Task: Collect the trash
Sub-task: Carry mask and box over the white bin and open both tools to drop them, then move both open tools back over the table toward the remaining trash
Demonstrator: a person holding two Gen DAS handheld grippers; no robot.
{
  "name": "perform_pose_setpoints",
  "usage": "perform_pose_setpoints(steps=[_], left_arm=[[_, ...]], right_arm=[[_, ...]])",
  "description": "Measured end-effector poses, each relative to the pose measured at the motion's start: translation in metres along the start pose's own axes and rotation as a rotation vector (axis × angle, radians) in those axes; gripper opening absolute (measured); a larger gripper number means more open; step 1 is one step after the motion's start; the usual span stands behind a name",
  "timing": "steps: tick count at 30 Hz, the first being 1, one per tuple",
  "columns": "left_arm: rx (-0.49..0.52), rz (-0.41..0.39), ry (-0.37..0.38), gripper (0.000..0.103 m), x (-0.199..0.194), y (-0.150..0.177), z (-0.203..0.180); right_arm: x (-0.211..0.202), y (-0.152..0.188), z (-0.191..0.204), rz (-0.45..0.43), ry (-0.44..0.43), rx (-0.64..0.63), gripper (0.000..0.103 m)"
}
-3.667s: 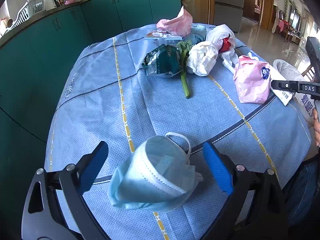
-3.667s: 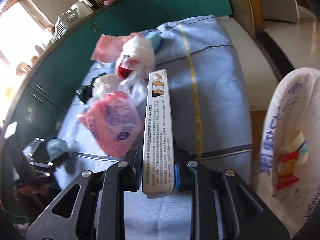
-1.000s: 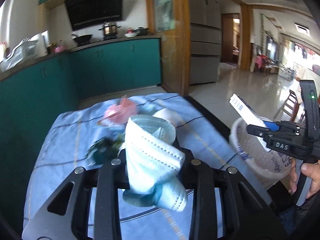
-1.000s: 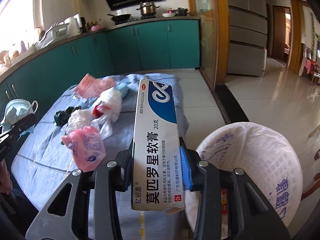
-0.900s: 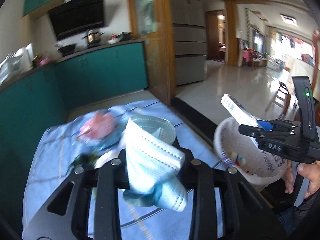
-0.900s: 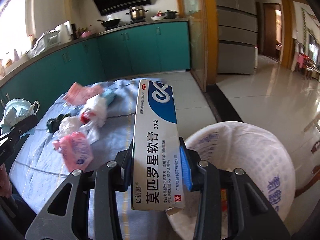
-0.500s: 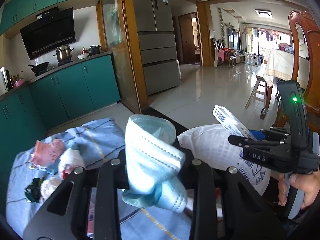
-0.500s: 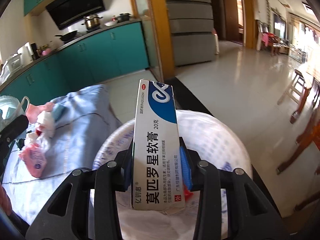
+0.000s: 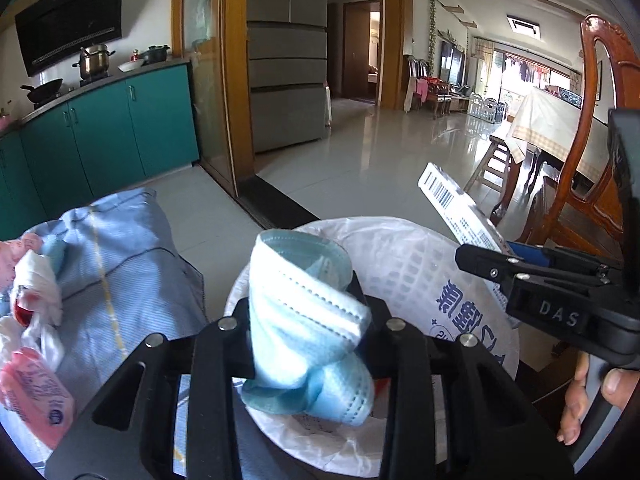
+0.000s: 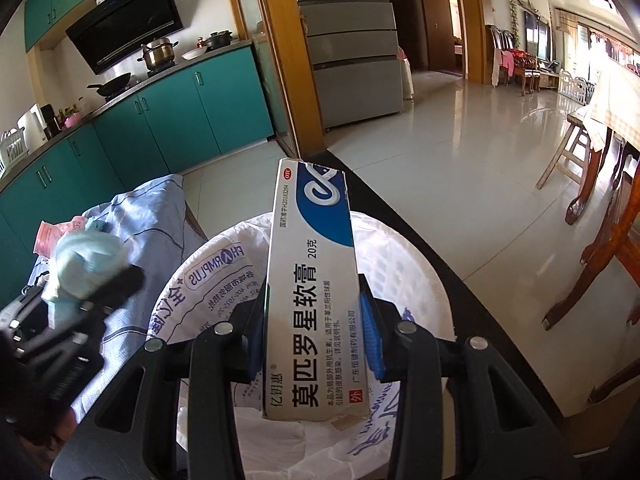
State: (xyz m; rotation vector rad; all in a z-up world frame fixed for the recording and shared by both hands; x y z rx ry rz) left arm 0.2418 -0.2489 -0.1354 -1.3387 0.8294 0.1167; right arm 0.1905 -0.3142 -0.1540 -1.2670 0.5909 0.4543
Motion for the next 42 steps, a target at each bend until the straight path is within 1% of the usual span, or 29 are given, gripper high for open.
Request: perform_pose_setpoints(steps=[2,4,5,6,7,8,9,13,15,18,21,22,23,25,26,30,34,37,42], left_arm=[[0.012,0.009,-0.005,0.037,0.007,0.002,-0.003],[0.034,0.008,-0.017,0.041,0.011,0.004,-0.009],[0.042,0.014,-0.024,0.049,0.013,0.003,-0.011],[0.042,0.012,-0.025,0.054,0.013,0.003,-0.011],[0.041,0.006,-0.021,0.058,0.012,0.004,-0.012],[0.042,0.001,-0.022,0.066,0.01,0.003,-0.011],[0.043,-0.003,-0.026,0.072,0.007,0.003,-0.011],[0.051,-0.014,-0.038,0.077,0.002,0.002,-0.009],[0.044,-0.019,-0.048,0.083,0.001,0.002,-0.006],[0.022,-0.02,-0.037,0.084,-0.001,0.001,-0.002],[0.02,-0.027,-0.044,0.085,-0.004,0.0,0.0],[0.022,-0.028,-0.049,0.085,-0.005,0.001,0.001],[0.025,-0.031,-0.054,0.085,-0.006,0.001,0.002],[0.031,-0.036,-0.063,0.085,-0.009,0.0,0.002],[0.035,-0.039,-0.071,0.085,-0.01,0.0,0.003],[0.045,-0.047,-0.096,0.085,-0.018,0.0,0.008],[0.058,-0.059,-0.139,0.085,-0.029,-0.001,0.017],[0.056,-0.069,-0.213,0.085,-0.045,-0.002,0.032],[0.004,-0.095,-0.287,0.086,-0.073,-0.007,0.067]], right_arm=[[0.0,0.001,-0.001,0.001,0.001,0.005,0.04],[0.0,0.002,-0.002,0.004,0.001,0.006,0.04],[0.001,0.002,-0.002,0.007,0.002,0.005,0.04],[0.001,0.002,-0.002,0.01,0.002,0.005,0.04],[0.003,0.002,-0.001,0.014,0.002,0.003,0.04],[0.004,0.002,0.0,0.017,0.002,0.001,0.04],[0.004,0.002,0.001,0.02,0.002,-0.002,0.04],[0.008,0.002,0.003,0.035,0.004,-0.005,0.04],[0.01,0.002,0.003,0.042,0.003,-0.005,0.04],[0.011,0.003,0.004,0.047,0.002,-0.007,0.04],[0.011,0.003,0.003,0.045,-0.004,0.0,0.04],[0.01,0.003,0.002,0.044,-0.004,0.006,0.043],[0.01,0.003,0.001,0.041,-0.004,0.014,0.051],[0.007,0.001,-0.001,0.024,-0.009,0.035,0.063],[0.006,0.001,-0.002,0.02,-0.013,0.041,0.065],[0.005,-0.002,0.002,0.016,-0.031,0.05,0.065],[0.006,-0.006,0.016,0.016,-0.051,0.031,0.066],[0.005,-0.009,0.029,0.009,-0.067,0.016,0.069],[0.008,-0.012,0.051,0.011,-0.099,-0.012,0.071]])
Point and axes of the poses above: each gripper's, at about its wrist camera, not at the fingertips, and x roughly the way its jaws point, z to its left, y to its underside, the point moved 3 cm from there along x, roughly the way its jaws point
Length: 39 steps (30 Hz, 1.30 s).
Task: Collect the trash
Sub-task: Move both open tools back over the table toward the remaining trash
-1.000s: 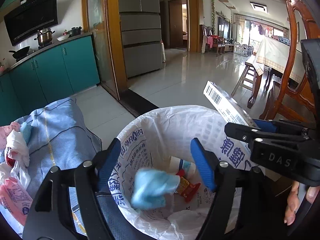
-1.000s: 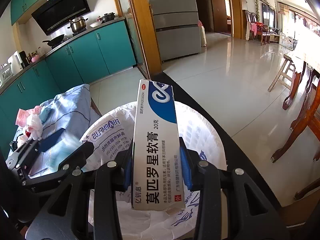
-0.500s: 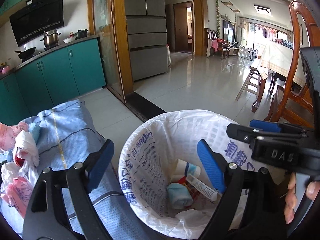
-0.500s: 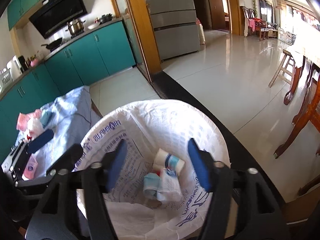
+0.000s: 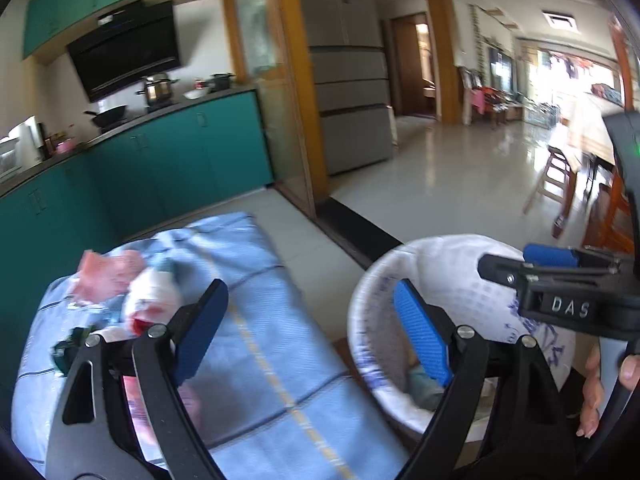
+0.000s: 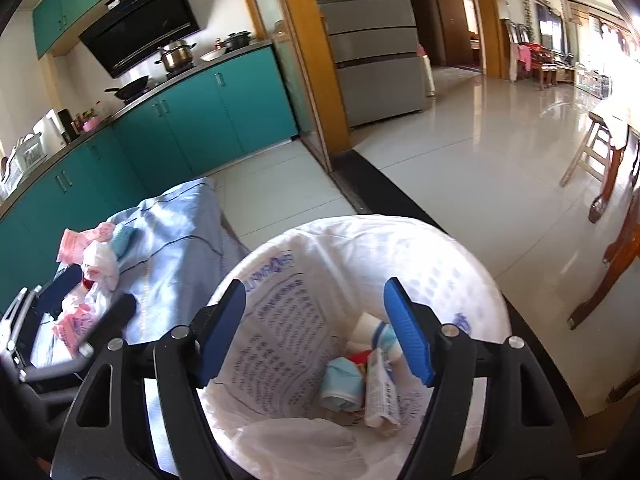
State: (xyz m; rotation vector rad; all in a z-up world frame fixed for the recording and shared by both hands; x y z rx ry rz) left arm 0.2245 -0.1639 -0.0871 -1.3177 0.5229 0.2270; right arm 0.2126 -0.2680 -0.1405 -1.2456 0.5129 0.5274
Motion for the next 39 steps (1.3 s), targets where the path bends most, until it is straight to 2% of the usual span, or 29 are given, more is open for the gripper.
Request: perform_pose_setpoints(steps=[6,11,14,20,22,25,26,28,30,32,34,37,39], left_arm=[[0.0,-0.031,-0.113,0.087,-0.023,0.005,0.043],[0.021,-0.016,-0.177,0.087,-0.032,0.014,0.071],[0.012,0.002,-0.218,0.087,-0.036,0.022,0.095],[-0.016,0.062,-0.292,0.087,-0.041,0.038,0.14],[-0.025,0.081,-0.319,0.087,-0.043,0.042,0.154],[-0.048,0.11,-0.365,0.088,-0.045,0.048,0.18],[-0.065,0.127,-0.393,0.088,-0.045,0.049,0.193],[-0.168,0.182,-0.443,0.089,-0.047,0.055,0.227],[-0.278,0.219,-0.476,0.089,-0.05,0.062,0.258],[-0.344,0.232,-0.506,0.089,-0.057,0.068,0.28],[-0.383,0.24,-0.514,0.091,-0.063,0.075,0.293],[-0.432,0.269,-0.525,0.091,-0.066,0.085,0.307],[-0.441,0.289,-0.534,0.091,-0.066,0.089,0.312]], right_arm=[[0.011,-0.003,0.035,0.014,-0.049,-0.045,0.071],[0.023,-0.003,0.083,0.03,-0.105,-0.108,0.071],[0.031,0.002,0.115,0.038,-0.124,-0.164,0.071],[0.046,0.015,0.16,0.054,-0.106,-0.283,0.072],[0.051,0.019,0.169,0.07,-0.121,-0.298,0.073],[0.055,0.026,0.185,0.105,-0.194,-0.303,0.073],[0.056,0.029,0.19,0.112,-0.212,-0.305,0.073],[0.057,0.035,0.202,0.128,-0.247,-0.32,0.073],[0.059,0.041,0.212,0.135,-0.247,-0.344,0.073],[0.065,0.047,0.221,0.148,-0.233,-0.371,0.073],[0.069,0.052,0.228,0.168,-0.248,-0.381,0.073],[0.065,0.059,0.244,0.188,-0.327,-0.411,0.073],[0.057,0.062,0.254,0.171,-0.354,-0.456,0.073]])
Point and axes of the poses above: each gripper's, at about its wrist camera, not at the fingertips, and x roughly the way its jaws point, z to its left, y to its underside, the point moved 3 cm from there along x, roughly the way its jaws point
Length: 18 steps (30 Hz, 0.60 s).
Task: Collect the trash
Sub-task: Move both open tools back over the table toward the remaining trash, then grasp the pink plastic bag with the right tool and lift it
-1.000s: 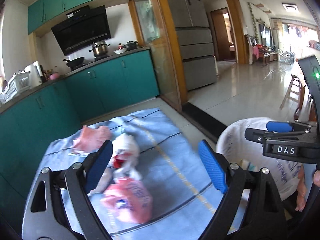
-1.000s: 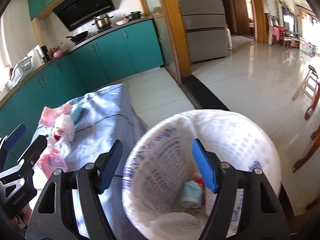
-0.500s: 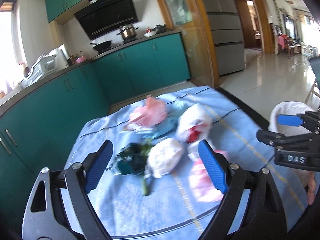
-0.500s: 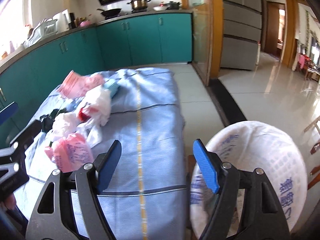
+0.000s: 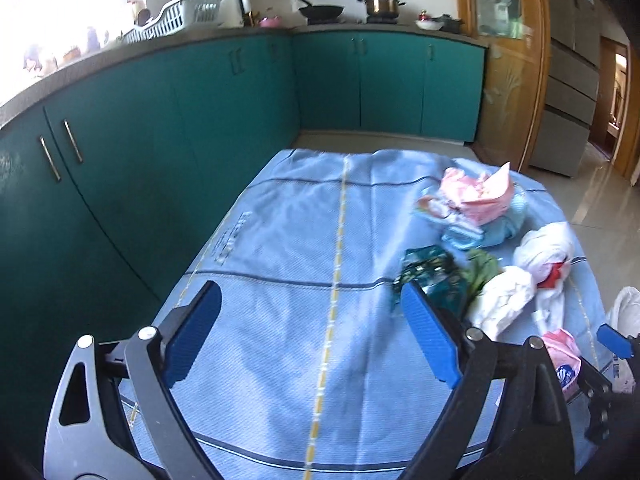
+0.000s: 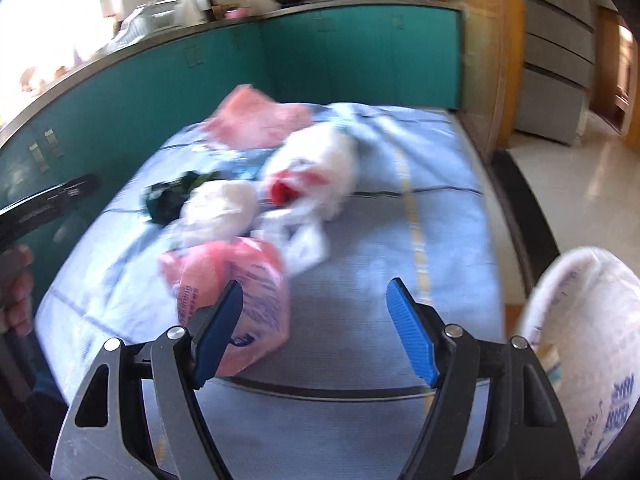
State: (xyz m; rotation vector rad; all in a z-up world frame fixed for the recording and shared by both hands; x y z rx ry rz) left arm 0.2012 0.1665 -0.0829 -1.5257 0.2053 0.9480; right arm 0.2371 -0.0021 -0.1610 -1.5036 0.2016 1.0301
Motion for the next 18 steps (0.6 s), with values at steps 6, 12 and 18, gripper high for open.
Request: perform_pose_setpoints(steps=[6,12,18], left_arm=[[0.02,-0.036,-0.049,0.091,-0.003,0.001,0.001],[0.066,-0.065,-0.046,0.093,-0.009,0.0,-0.011],[0.064,-0.059,-0.053,0.093,-0.005,0.001,-0.008]], right_arm=[[-0.01,-0.002,0.029,-0.053,-0.078,-0.08,0.083],[-0.002,-0.006,0.054,-0.053,-0.159,-0.106,0.09],[0.009,-0.007,0.075,-0.029,-0.23,-0.125,0.093]])
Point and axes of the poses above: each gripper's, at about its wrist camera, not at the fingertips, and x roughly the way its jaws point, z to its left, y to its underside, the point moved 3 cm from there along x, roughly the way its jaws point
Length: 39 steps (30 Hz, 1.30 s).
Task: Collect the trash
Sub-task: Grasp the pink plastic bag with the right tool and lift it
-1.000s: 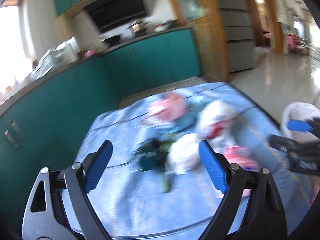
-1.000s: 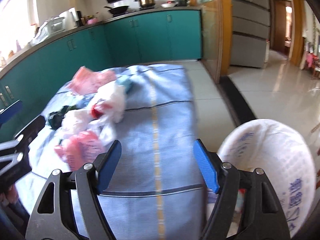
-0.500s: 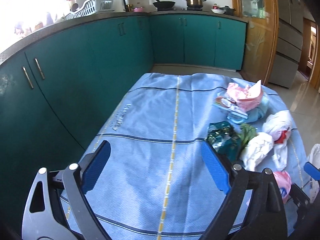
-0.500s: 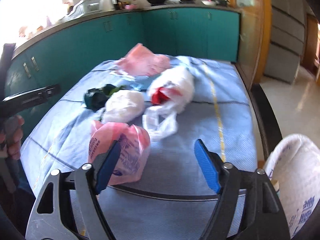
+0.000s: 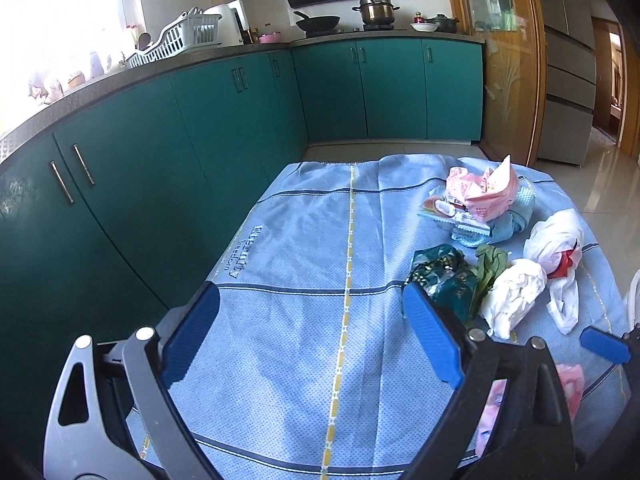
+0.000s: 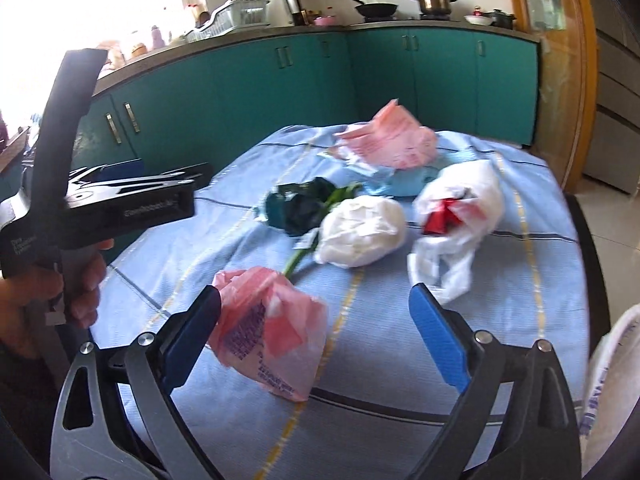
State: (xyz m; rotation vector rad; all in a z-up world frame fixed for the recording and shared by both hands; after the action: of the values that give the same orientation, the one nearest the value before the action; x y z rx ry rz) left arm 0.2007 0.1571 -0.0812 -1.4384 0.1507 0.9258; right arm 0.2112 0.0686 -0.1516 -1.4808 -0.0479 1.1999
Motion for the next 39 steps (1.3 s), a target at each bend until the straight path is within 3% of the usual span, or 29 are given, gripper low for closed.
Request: perform_pose_setpoints(steps=[8,9,11,13,16,19,21,23,28,33,36,39], left_arm=[[-0.011,0.015,-0.005,0.093,0.006,0.001,0.005],[-0.011,0.014,-0.006,0.093,0.006,0.001,0.005],[-0.011,0.016,-0.005,0.093,0.007,0.002,0.005],[-0.012,0.02,-0.005,0.093,0.007,0.002,0.006],[-0.021,0.027,-0.008,0.093,0.009,0.002,0.007],[-0.043,0.034,-0.013,0.093,0.009,0.003,0.011],[-0.055,0.031,-0.026,0.093,0.009,0.002,0.014],[-0.076,0.028,-0.045,0.093,0.009,0.002,0.019],[-0.162,0.041,-0.083,0.094,0.015,0.003,0.037],[-0.198,0.053,-0.104,0.095,0.02,0.005,0.046],[-0.196,0.063,-0.101,0.095,0.023,0.006,0.046],[-0.178,0.068,-0.087,0.095,0.023,0.006,0.039]], right_arm=[[0.014,0.006,0.027,0.027,-0.047,-0.057,0.091],[0.013,0.007,0.03,0.02,-0.052,-0.06,0.087],[0.014,0.007,0.035,0.024,-0.08,-0.061,0.066],[0.013,0.009,0.036,0.03,-0.087,-0.059,0.054],[0.005,0.011,0.033,0.027,-0.086,-0.056,0.046],[-0.002,0.011,0.02,0.023,-0.048,-0.047,0.047],[-0.005,0.011,0.012,0.027,-0.044,-0.024,0.058],[-0.008,0.009,0.01,0.011,-0.061,0.002,0.077],[-0.001,0.004,0.031,-0.009,-0.124,-0.035,0.093],[0.032,0.01,0.053,0.074,-0.072,-0.083,0.093],[0.039,0.012,0.055,0.101,-0.069,-0.08,0.067],[0.03,0.013,0.047,0.092,-0.057,-0.071,0.061]])
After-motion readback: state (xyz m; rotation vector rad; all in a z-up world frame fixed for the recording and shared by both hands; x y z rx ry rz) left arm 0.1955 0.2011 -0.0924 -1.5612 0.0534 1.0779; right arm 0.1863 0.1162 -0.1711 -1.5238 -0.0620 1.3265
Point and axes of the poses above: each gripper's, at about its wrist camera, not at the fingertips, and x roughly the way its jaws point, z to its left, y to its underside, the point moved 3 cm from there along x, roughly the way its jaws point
